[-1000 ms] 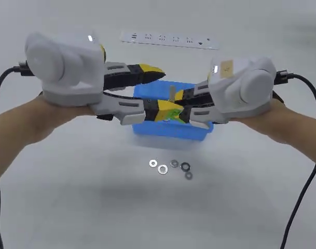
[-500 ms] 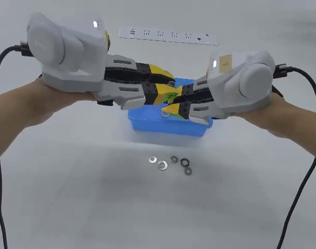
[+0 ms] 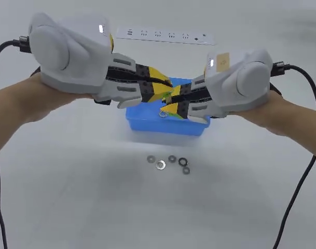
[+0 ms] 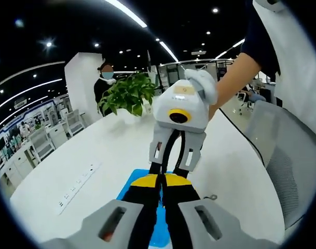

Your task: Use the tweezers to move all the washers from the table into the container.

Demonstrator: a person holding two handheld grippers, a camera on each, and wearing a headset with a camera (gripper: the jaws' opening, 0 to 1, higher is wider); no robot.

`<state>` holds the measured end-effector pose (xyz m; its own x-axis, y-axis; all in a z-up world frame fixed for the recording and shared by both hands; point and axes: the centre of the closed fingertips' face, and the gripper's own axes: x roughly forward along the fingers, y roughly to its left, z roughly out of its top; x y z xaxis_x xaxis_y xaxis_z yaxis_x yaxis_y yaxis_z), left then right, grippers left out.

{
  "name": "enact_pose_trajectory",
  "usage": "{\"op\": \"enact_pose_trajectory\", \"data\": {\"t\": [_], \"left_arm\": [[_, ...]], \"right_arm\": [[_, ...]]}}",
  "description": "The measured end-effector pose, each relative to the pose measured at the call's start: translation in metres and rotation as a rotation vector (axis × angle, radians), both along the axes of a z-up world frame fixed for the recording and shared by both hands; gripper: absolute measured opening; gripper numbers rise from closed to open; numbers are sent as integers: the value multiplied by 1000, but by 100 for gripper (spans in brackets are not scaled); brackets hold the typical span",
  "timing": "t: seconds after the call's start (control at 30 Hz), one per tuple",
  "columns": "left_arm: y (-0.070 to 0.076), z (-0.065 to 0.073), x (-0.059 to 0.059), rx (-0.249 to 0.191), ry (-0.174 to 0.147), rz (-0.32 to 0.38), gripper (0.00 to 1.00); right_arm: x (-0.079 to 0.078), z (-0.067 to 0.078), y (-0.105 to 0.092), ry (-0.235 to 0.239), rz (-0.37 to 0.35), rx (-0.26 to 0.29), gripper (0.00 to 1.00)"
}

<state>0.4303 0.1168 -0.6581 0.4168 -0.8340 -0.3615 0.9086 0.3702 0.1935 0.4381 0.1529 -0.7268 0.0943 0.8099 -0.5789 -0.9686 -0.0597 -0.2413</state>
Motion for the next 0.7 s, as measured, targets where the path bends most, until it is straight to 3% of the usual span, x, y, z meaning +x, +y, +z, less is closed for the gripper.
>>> {"op": "enact_pose_trajectory", "data": {"t": [0.23, 0.37, 0.5, 0.7], "left_arm": [[3, 3, -1, 14, 3, 5, 5], [6, 6, -3, 37, -11, 3, 5], [8, 15, -5, 18, -15, 22, 5], [9, 25, -15, 35, -40, 22, 5]], "right_arm": [[-3, 5, 0, 4, -2, -12, 13], [-4, 5, -3, 11, -12, -31, 19], [-9, 12, -5, 10, -13, -34, 24], [-16, 20, -11, 42, -60, -17, 30]]}}
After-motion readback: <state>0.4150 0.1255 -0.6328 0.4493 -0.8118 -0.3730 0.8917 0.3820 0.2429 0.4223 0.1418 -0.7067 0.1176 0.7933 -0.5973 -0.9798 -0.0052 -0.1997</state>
